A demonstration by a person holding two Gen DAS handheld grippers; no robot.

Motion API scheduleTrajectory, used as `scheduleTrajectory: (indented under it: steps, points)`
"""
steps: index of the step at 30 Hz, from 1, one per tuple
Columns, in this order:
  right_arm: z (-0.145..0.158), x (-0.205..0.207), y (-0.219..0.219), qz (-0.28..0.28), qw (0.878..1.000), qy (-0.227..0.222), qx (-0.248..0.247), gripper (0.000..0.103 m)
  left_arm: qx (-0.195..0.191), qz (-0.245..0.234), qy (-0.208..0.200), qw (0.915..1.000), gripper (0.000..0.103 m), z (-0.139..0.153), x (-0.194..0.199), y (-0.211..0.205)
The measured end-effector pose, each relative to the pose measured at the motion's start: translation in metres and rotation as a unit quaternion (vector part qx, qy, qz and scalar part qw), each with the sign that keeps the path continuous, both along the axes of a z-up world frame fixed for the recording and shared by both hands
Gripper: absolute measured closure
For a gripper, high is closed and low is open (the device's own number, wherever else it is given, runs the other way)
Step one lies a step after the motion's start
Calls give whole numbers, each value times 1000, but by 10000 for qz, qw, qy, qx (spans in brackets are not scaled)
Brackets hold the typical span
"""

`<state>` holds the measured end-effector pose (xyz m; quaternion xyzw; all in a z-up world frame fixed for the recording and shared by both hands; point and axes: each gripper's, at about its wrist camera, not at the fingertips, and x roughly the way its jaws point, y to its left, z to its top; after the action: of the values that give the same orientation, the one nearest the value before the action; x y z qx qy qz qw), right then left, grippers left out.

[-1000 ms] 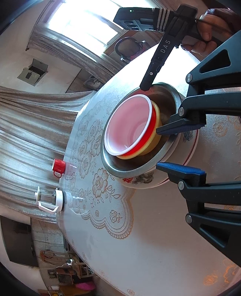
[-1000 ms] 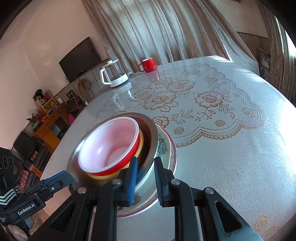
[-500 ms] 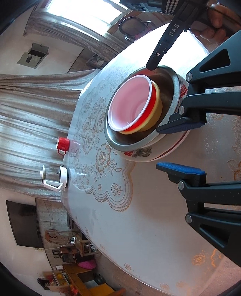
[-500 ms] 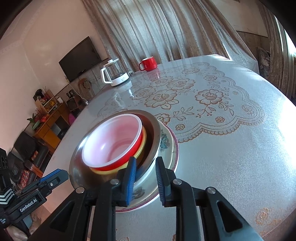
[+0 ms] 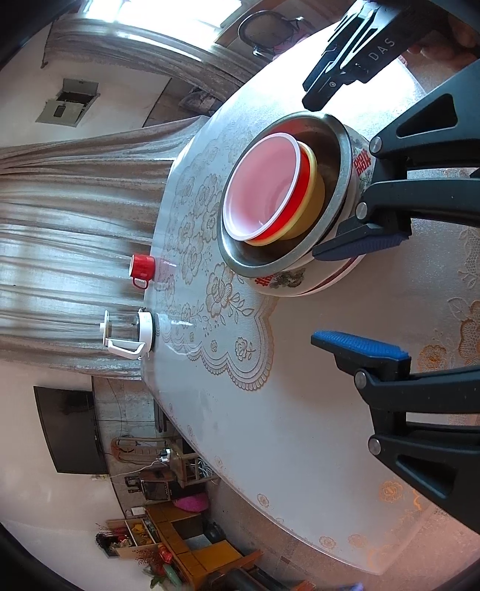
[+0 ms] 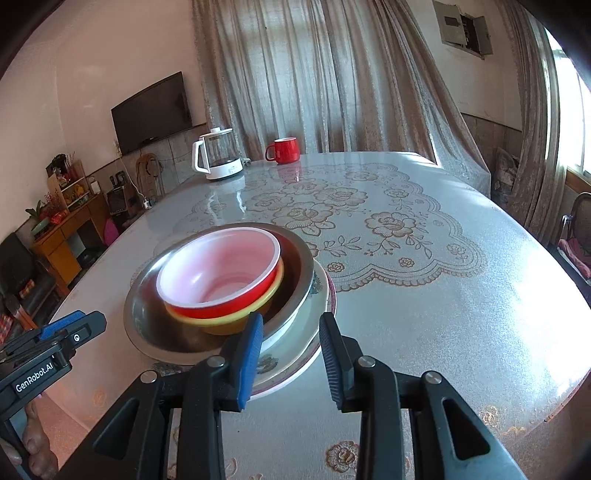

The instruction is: Organize plates and bowls

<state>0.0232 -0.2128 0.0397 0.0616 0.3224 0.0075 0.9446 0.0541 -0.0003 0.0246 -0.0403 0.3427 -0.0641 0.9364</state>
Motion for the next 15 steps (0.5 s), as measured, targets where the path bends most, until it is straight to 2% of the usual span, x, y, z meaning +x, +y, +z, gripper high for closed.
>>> scheduleTrajectory:
  steps: [3, 5, 10, 15]
  points:
    - [4, -9, 7, -107, 9996, -209, -157, 71, -15, 118, -98, 9999, 56, 1, -3, 1]
    - [7, -14, 15, -137, 9987, -363, -327, 62, -18, 160, -123, 9998, 54, 2, -4, 1]
    - [8, -17, 24, -99, 9979, -461, -441, 62, 32, 184, -166, 9997, 53, 1, -5, 1]
    - [6, -15, 24, -138, 9984, -391, -396, 62, 76, 198, -246, 9995, 46, -1, -9, -1]
